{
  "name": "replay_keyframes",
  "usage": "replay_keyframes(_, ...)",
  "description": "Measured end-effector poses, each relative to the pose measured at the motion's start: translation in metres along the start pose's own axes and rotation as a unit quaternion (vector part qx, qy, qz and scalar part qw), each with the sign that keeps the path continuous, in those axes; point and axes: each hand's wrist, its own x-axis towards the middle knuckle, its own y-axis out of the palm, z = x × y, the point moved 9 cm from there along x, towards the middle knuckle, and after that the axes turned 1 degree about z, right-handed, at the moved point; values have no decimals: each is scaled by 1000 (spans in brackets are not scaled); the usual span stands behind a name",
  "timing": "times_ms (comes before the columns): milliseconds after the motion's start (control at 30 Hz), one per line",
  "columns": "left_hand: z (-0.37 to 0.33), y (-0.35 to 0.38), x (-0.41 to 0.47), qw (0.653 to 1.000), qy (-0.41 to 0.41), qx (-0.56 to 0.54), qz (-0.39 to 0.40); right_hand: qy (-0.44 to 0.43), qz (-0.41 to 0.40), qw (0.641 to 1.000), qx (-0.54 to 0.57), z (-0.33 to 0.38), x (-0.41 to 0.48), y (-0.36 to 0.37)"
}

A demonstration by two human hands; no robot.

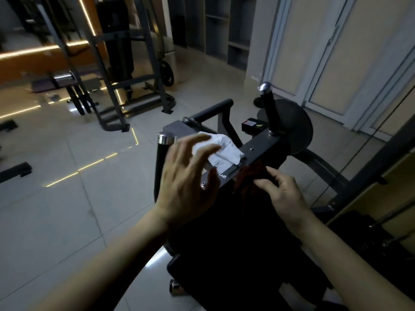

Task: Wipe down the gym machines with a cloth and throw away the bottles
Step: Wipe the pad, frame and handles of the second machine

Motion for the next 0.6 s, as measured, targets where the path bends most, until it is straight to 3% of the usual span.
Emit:
replay_keyframes(67,-5,43,11,990,-34,-38,128,16,40,998,48,6,5,-6)
replay_keyframes(100,0,68,14,972,-96,-70,201,22,61,996,68,9,7,-12)
replay_keyframes(167,8,112,9,888,-257,-202,325,23,88,991,95,16,10,-26)
replay_keyframes(233,6,142,4,801,-333,-312,386,22,95,990,99,19,13,-44)
replay_keyframes(333,10,164,15,804,-337,-267,410,36,64,995,64,12,24,-84)
replay_keyframes(467,30,185,42,830,-380,-221,343,70,4,997,-21,-15,52,-143)
replay_keyframes(600,49,220,58,855,-396,-169,290,105,-24,994,-18,-32,77,-177)
